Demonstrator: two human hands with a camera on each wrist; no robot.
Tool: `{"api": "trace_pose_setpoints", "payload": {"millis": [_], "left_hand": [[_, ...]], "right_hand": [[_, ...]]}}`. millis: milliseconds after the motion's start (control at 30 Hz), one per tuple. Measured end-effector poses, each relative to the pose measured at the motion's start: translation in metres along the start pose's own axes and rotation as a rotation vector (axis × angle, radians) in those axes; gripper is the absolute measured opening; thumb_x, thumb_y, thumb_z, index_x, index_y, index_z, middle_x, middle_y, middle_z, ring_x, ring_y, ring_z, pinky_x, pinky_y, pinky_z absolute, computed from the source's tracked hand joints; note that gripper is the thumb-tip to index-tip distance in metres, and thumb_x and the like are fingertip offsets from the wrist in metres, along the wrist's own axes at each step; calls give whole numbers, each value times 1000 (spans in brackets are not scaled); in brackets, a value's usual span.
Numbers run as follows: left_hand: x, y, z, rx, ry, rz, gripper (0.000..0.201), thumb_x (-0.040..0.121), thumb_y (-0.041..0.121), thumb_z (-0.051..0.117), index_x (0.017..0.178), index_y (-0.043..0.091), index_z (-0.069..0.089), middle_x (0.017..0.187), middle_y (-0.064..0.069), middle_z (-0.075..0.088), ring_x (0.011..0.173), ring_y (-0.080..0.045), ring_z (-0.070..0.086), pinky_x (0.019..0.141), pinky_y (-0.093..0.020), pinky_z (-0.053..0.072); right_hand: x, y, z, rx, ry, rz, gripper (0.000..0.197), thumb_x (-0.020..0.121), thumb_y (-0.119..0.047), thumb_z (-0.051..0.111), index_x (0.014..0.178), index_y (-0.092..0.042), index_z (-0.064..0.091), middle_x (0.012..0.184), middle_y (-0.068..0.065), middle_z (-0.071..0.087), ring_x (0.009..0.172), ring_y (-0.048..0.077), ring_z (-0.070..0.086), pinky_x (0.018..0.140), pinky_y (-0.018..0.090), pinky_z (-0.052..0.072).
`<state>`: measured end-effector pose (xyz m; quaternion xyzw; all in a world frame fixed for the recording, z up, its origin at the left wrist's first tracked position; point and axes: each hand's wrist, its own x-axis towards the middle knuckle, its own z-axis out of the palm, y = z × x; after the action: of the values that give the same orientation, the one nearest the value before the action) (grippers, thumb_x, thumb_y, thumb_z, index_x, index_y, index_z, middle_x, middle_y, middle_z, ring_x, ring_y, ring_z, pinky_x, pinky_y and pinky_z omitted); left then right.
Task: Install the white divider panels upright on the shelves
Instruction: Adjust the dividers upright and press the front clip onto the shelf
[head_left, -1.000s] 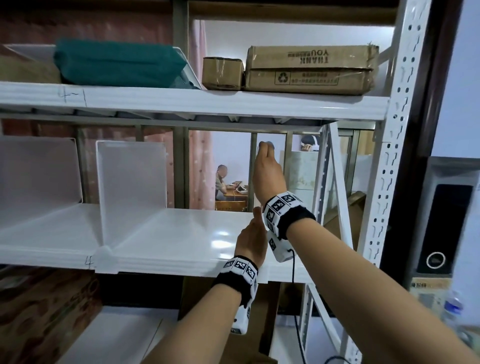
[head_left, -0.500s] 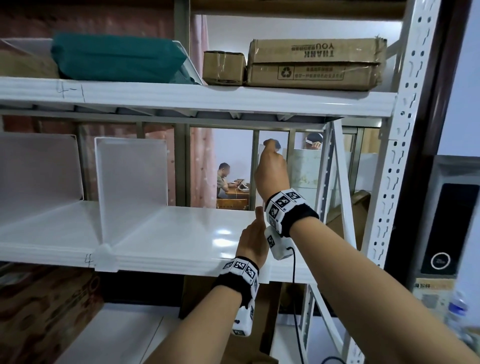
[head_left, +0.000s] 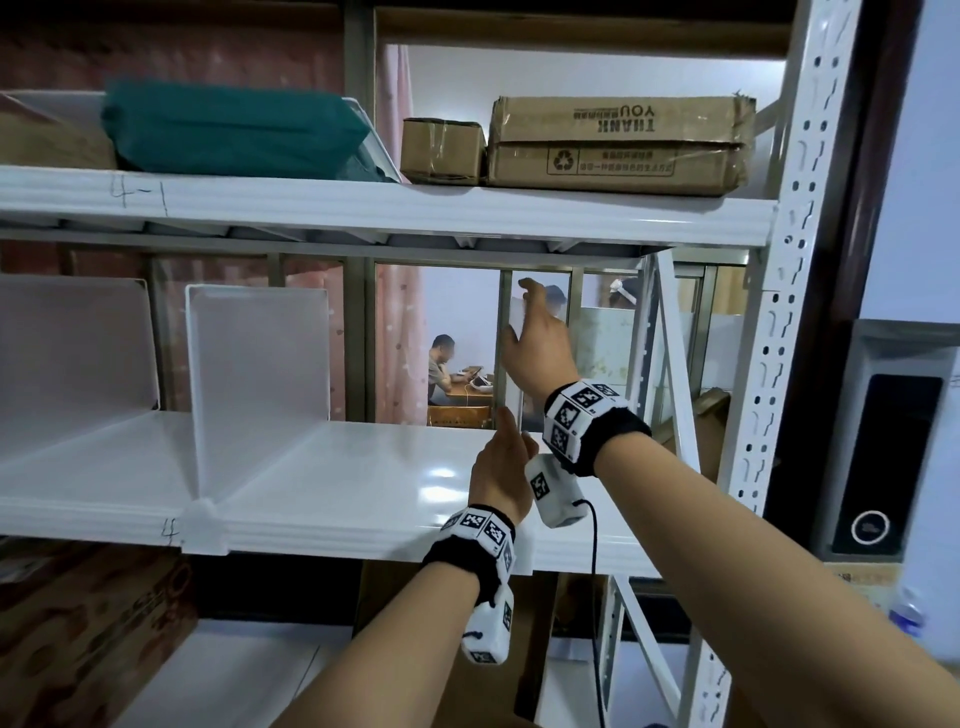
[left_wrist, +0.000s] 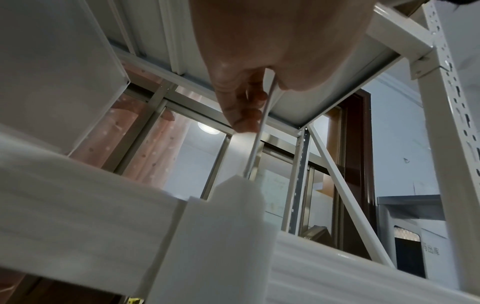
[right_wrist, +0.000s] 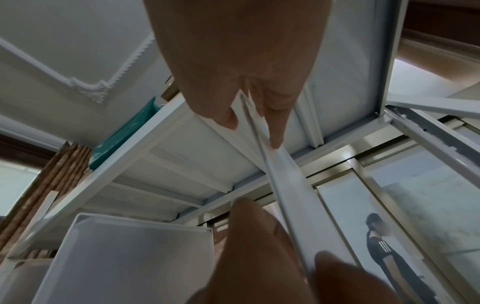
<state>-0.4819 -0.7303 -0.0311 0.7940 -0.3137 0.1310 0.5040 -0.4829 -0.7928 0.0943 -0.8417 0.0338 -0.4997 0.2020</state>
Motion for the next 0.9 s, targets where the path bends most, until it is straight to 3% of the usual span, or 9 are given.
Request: {"api": "trace_pose_setpoints", "payload": {"millis": [133, 233, 300, 367, 467, 600, 733, 800, 900], "left_hand": [[3, 5, 5, 14, 22, 2, 15, 101, 26, 26, 89, 19, 32, 72, -3, 50, 61, -20, 41, 64, -35, 38], [1, 7, 2, 12, 11, -15, 10, 99, 17, 29, 94, 9, 33, 71, -15, 41, 63, -23, 34, 64, -36, 38], [1, 9, 0, 7, -18, -22, 9, 99, 18, 30, 91, 12, 30, 68, -9, 39, 64, -24, 33, 64, -37, 38], [0, 10, -3, 35, -45, -25, 2, 98, 17, 34, 99, 16, 34, 72, -6, 47, 65, -22, 38, 67, -36, 43], [2, 7, -4, 42, -77, -3, 29, 96, 13, 43, 125, 12, 37, 91, -12, 63, 81, -29, 60, 80, -39, 53], [0, 7, -5, -50, -80, -40, 42, 93, 33, 40, 125, 6, 44, 100, -16, 66, 89, -32, 62, 85, -39, 53], [-2, 7, -7, -56, -25, -27, 29, 101, 34, 33, 84, 13, 44, 73, -13, 52, 64, -22, 42, 73, -43, 47], [-2, 8, -10, 40, -54, -25, 11, 101, 24, 38, 105, 17, 45, 84, -13, 60, 71, -26, 55, 76, -44, 52], [-4, 0, -5, 106, -115, -63, 34, 101, 19, 36, 134, 11, 30, 102, -21, 62, 95, -37, 63, 84, -43, 54]], "right_hand": [[7, 6, -5, -61, -86, 53, 43, 97, -8, 43, 140, -7, 38, 99, 21, 67, 91, 36, 63, 72, 33, 47], [2, 6, -1, -71, -151, 68, 50, 94, -1, 40, 142, -10, 29, 82, 19, 62, 81, 37, 61, 72, 45, 54], [2, 7, 4, -99, -168, 79, 59, 89, 6, 38, 144, -9, 23, 79, 20, 61, 72, 35, 59, 65, 43, 54], [6, 9, 9, -131, -164, 84, 64, 85, 11, 38, 144, -7, 20, 81, 22, 63, 65, 31, 57, 54, 36, 46], [9, 9, 14, -134, -167, 84, 63, 84, 13, 42, 142, -4, 21, 82, 22, 64, 63, 30, 56, 50, 30, 37], [9, 10, 13, -165, -169, 63, 61, 84, 14, 42, 141, 1, 22, 77, 18, 56, 63, 27, 50, 44, 24, 25], [9, 8, 12, -149, -177, 68, 60, 85, 11, 41, 141, 0, 23, 74, 16, 53, 67, 30, 50, 47, 28, 29], [8, 6, 10, -85, -206, 90, 58, 88, 5, 45, 141, -5, 22, 78, 17, 56, 71, 34, 54, 57, 34, 43], [3, 8, 8, -10, -224, 111, 64, 88, 2, 48, 142, -15, 19, 85, 20, 58, 65, 31, 56, 59, 36, 46]]}}
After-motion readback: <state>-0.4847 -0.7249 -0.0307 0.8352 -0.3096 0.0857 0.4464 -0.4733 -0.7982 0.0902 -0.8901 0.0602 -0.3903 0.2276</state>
